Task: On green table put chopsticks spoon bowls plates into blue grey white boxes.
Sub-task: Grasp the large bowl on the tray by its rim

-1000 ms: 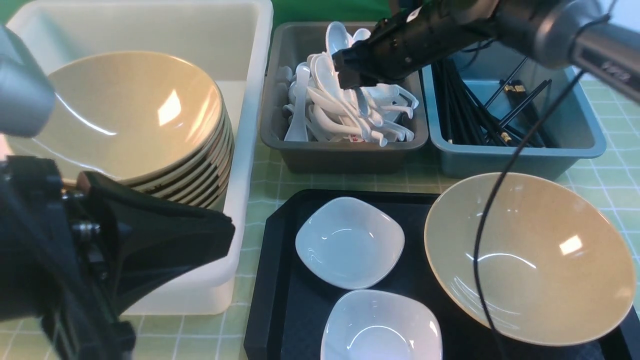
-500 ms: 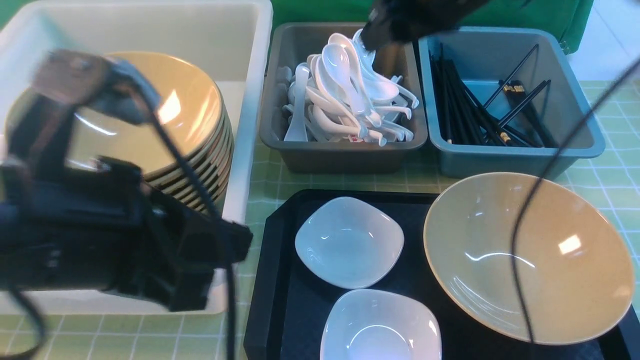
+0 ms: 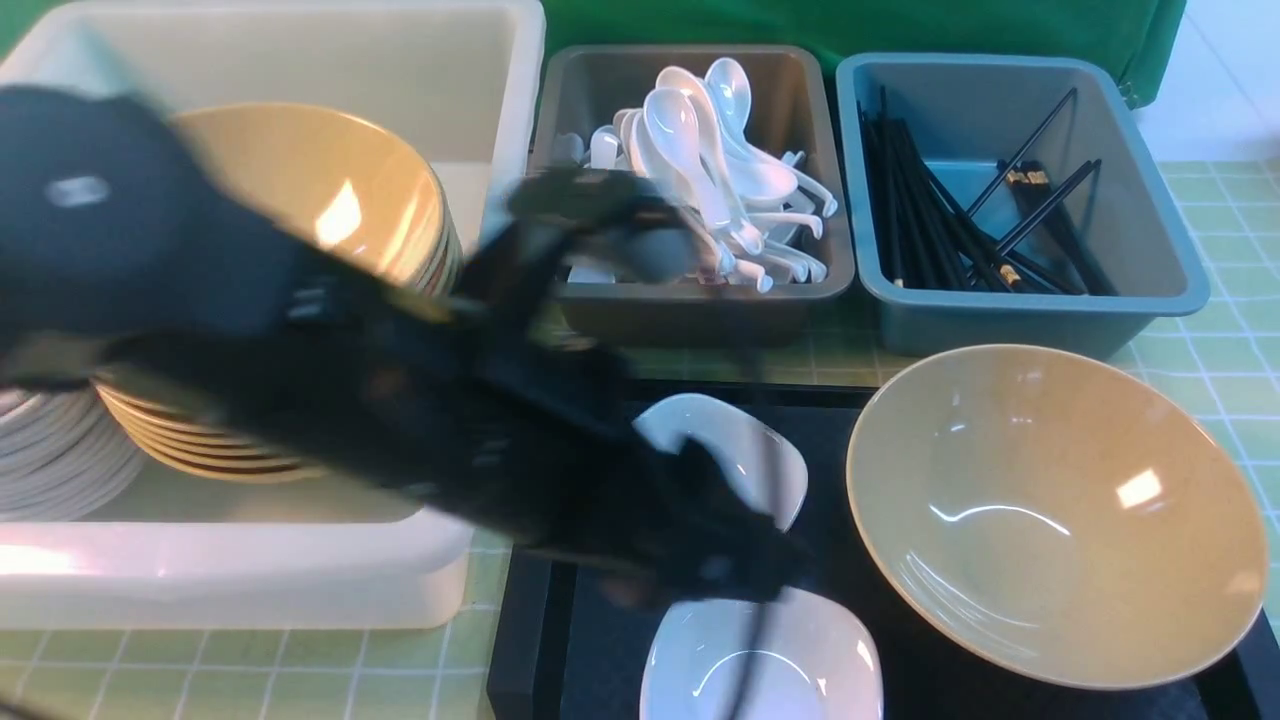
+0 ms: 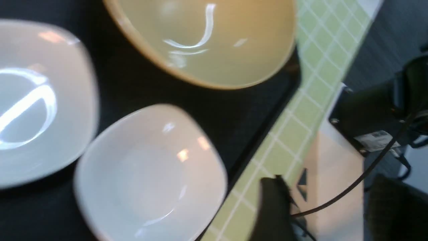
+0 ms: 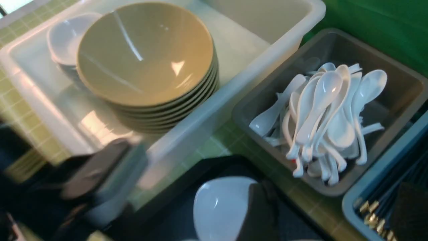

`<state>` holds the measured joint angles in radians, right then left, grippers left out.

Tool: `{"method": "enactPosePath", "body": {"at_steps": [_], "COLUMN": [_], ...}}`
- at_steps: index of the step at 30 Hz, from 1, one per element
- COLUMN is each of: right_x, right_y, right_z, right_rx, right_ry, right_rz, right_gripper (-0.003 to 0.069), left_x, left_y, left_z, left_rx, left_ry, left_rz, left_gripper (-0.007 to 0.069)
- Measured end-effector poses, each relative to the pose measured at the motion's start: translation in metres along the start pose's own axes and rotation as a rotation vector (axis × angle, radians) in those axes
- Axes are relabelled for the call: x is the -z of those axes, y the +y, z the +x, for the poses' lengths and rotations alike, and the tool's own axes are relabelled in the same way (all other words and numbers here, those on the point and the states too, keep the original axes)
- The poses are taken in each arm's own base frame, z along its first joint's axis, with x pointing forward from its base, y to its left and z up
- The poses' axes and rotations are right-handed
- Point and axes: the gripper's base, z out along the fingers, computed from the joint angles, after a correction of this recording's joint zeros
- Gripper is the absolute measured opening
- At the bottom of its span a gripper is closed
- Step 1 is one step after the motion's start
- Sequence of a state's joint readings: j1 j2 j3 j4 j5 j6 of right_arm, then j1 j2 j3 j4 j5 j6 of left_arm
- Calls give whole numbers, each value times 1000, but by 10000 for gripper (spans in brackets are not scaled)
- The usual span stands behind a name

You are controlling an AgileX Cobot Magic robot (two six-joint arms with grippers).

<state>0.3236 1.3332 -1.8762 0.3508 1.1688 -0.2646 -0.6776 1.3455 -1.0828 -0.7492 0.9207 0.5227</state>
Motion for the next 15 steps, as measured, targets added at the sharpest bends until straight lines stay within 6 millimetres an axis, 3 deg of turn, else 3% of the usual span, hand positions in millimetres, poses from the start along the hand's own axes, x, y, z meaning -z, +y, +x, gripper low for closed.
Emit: {"method": "enactPosePath", "body": {"at_steps": [1, 3, 6, 7, 11, 12, 13, 15], "right_x": [5, 24, 34, 35, 31, 31, 29, 26], "right_y": [2, 14, 26, 27, 35, 36, 38, 40], "right_z": [0, 31, 79, 87, 164, 170, 189, 206], "right_rx": [4, 0, -11, -15, -56, -58, -65, -72], "right_ry": [-10, 7, 21, 25, -28, -25, -16, 13], "right_rz": [2, -1, 4, 4, 37, 37, 38, 32], "right_gripper": [495, 495, 496, 496, 496, 496, 489, 456], "left_x": [-3, -23, -54, -53, -98, -100, -113, -130], "left_y": [0, 8, 31, 31, 63, 65, 73, 84], "left_z": [-2, -16, -32, -33, -54, -55, -60, -67], "left_rx": [1, 59, 116, 113, 126, 126, 131, 133], "left_ry": [6, 44, 101, 96, 155, 155, 163, 171], "left_rz": [3, -15, -77, -80, -128, -130, -137, -141], "left_gripper": [394, 460, 496, 497, 506, 506, 506, 506]}}
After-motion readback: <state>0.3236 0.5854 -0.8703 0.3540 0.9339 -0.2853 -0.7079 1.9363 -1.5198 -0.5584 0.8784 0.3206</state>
